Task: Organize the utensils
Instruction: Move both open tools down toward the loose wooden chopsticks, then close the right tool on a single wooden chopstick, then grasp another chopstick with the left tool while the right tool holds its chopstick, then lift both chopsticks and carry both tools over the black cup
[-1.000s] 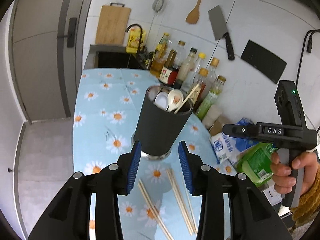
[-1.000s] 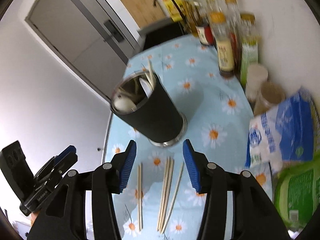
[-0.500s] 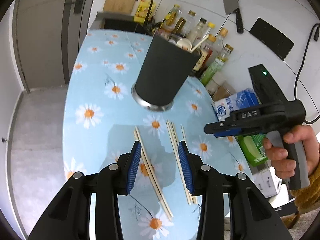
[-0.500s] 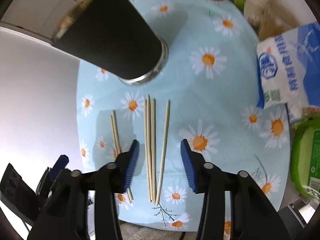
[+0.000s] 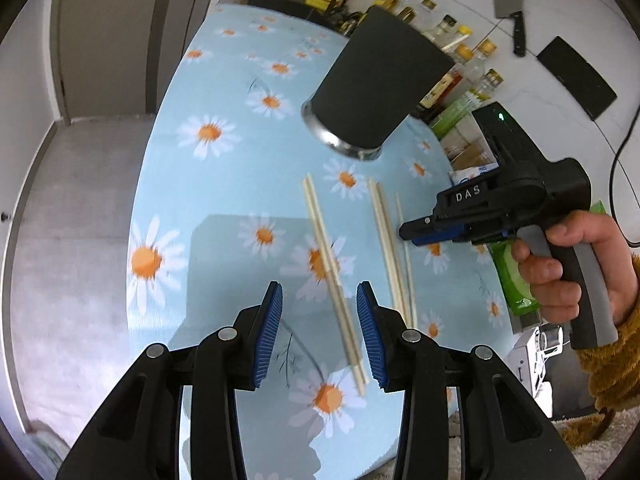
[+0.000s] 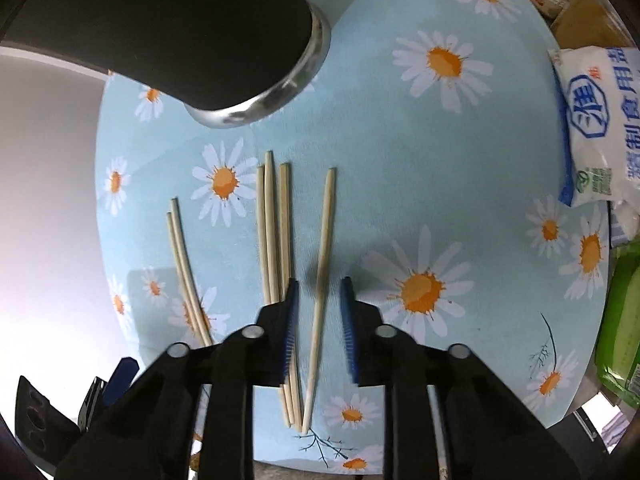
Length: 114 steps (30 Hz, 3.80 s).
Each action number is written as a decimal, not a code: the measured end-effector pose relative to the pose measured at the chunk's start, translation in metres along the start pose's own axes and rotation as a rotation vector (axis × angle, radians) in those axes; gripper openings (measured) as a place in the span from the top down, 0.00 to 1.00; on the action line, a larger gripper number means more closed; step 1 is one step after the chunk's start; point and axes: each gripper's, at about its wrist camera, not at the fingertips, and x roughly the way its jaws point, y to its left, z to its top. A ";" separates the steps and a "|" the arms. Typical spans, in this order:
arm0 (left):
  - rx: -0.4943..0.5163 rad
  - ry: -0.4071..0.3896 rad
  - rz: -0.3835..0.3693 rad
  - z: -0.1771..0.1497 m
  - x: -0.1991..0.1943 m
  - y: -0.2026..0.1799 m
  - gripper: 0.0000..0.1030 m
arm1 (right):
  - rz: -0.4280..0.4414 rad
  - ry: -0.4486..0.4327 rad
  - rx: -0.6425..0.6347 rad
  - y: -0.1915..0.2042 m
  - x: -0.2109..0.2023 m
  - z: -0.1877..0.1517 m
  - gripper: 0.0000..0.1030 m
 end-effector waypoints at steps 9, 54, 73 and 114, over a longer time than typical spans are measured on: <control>-0.029 0.026 -0.030 -0.005 0.008 0.007 0.64 | -0.177 -0.048 -0.060 0.029 0.010 -0.003 0.93; -0.016 0.233 0.337 0.046 0.085 -0.041 0.83 | 0.283 -0.166 -0.231 -0.067 -0.078 -0.027 0.95; -0.023 0.249 0.446 0.053 0.101 -0.053 0.96 | 0.337 -0.173 -0.275 -0.070 -0.073 -0.027 0.95; 0.075 -0.331 0.051 0.110 -0.021 -0.124 0.97 | 0.449 -0.607 -0.451 -0.029 -0.152 -0.018 0.95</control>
